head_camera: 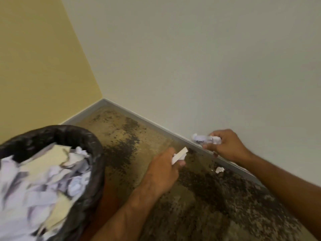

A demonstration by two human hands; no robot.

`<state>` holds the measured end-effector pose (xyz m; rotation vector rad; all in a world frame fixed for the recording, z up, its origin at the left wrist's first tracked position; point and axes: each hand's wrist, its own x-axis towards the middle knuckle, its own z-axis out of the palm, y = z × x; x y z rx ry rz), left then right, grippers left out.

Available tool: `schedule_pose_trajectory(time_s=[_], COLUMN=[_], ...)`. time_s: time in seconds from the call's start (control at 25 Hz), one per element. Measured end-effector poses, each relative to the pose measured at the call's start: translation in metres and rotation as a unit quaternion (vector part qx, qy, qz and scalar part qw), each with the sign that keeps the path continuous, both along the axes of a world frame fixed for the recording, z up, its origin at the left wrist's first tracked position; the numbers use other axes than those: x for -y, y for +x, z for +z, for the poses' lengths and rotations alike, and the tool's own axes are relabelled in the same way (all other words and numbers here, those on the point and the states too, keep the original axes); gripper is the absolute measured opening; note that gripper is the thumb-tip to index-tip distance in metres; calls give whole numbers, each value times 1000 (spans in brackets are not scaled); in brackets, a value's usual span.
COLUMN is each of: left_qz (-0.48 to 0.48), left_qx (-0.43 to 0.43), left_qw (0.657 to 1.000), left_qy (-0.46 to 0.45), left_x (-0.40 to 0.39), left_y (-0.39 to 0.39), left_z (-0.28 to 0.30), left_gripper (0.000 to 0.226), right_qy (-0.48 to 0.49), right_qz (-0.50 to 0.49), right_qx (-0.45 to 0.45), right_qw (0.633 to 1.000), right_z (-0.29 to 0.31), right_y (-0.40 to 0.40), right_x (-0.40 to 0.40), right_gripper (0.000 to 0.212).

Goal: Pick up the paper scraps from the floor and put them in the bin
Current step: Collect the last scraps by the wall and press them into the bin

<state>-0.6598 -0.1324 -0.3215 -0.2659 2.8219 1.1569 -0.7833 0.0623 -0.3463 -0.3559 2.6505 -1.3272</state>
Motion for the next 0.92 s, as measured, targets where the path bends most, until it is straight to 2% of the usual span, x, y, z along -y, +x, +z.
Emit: schedule_pose_trajectory(time_s=[0.16, 0.28, 0.36, 0.44, 0.56, 0.68, 0.76, 0.84, 0.92], left_qz=[-17, 8, 52, 95, 158, 163, 152, 148, 137], left_qx=[-94, -155, -194, -207, -151, -43, 45, 141, 193], left_qw=[994, 984, 976, 972, 973, 967, 956, 930, 923], left_qy=[56, 88, 89, 48, -79, -190, -246, -304, -302], left_x=[9, 46, 90, 137, 200, 240, 251, 252, 254], left_y=[36, 63, 82, 102, 128, 147, 155, 160, 160], left_z=[83, 142, 168, 179, 167, 135, 114, 107, 110], left_gripper=[11, 15, 21, 19, 17, 19, 21, 31, 45], right_qy=[-57, -108, -148, -168, -142, -34, 54, 161, 247], right_qz=[82, 128, 153, 182, 232, 296, 360, 415, 436], right_qx=[-85, -125, -133, -132, -131, -140, -161, -173, -167], right_qw=[991, 978, 968, 960, 953, 944, 918, 879, 849], right_z=[119, 195, 229, 246, 240, 205, 178, 155, 144], right_y=[18, 41, 60, 81, 112, 139, 153, 161, 161], right_x=[59, 110, 147, 181, 223, 257, 275, 284, 283], right_gripper=[10, 14, 18, 17, 13, 16, 21, 40, 67])
